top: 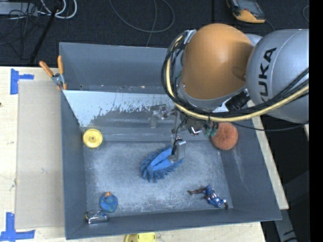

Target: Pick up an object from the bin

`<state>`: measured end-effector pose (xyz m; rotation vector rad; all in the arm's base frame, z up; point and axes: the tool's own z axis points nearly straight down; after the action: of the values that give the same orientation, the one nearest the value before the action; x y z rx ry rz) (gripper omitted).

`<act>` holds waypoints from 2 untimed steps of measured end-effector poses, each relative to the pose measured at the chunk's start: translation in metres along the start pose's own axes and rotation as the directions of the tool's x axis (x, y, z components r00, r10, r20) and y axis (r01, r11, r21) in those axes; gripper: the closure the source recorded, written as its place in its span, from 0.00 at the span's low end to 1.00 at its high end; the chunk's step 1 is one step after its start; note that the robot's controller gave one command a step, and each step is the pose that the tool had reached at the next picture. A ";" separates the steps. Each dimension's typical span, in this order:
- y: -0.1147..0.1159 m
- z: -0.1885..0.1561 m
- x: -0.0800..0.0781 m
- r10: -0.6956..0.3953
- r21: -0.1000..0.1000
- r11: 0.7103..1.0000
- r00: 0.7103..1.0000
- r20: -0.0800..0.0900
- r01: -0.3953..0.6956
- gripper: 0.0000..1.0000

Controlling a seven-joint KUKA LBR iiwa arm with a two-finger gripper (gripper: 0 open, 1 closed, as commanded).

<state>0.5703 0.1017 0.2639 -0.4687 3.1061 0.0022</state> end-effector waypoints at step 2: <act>-0.011 0.074 0.068 0.041 -0.001 0.999 0.999 0.001 -0.041 0.00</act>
Offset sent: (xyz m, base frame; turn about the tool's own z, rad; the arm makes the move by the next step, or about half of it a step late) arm -0.0665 -0.0382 -0.0782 0.0411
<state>0.5085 0.0714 0.1902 -0.4050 3.1145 0.0032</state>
